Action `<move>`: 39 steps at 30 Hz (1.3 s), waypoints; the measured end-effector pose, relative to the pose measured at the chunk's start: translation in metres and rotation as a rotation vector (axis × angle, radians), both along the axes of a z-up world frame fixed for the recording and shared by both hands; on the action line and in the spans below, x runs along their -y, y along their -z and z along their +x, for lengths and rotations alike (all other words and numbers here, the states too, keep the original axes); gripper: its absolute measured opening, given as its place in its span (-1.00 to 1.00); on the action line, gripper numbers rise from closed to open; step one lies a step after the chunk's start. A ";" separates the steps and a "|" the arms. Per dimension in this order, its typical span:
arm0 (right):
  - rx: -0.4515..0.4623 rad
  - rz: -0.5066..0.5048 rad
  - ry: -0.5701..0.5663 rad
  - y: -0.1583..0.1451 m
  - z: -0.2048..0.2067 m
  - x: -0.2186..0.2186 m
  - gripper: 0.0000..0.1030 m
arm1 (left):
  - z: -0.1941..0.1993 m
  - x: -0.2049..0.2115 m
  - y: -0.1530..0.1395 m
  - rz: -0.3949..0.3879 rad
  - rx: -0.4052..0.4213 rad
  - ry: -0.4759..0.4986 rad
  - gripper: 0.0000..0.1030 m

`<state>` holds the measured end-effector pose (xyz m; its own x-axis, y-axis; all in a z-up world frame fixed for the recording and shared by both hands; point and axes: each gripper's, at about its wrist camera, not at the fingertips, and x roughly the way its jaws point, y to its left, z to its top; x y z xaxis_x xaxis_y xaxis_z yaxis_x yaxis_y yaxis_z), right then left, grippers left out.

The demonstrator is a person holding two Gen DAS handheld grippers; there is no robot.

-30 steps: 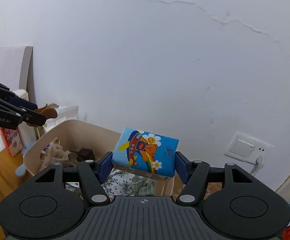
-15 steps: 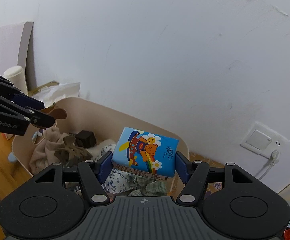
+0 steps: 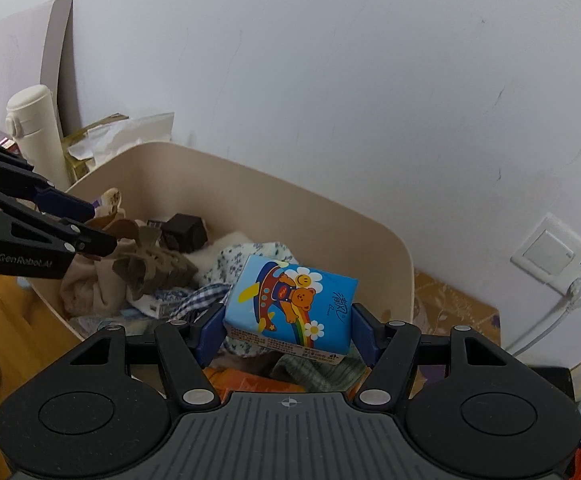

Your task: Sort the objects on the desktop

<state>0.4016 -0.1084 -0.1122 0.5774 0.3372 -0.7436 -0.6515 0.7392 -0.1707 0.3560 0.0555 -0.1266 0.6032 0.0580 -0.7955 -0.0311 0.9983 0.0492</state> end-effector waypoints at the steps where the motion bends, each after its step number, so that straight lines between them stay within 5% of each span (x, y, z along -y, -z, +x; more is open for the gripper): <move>1: -0.008 0.000 0.002 0.000 0.000 0.000 0.23 | 0.000 0.000 0.002 -0.011 -0.008 0.004 -0.35; 9: -0.038 0.004 0.032 0.001 0.001 0.001 0.38 | -0.004 0.005 0.006 -0.034 -0.032 0.027 -0.27; 11: -0.045 0.012 0.039 0.000 0.000 0.002 0.38 | -0.005 0.005 0.005 -0.039 -0.027 0.024 0.05; 15: -0.044 0.018 0.052 -0.003 -0.002 0.005 0.54 | -0.008 0.002 0.000 -0.035 -0.005 -0.005 0.34; 22: -0.068 0.075 0.109 -0.013 -0.006 0.017 0.91 | -0.015 0.000 -0.009 -0.017 -0.003 -0.030 0.38; 39: -0.043 0.089 0.158 -0.045 -0.043 0.045 1.00 | -0.064 0.009 -0.050 -0.001 0.030 -0.074 0.46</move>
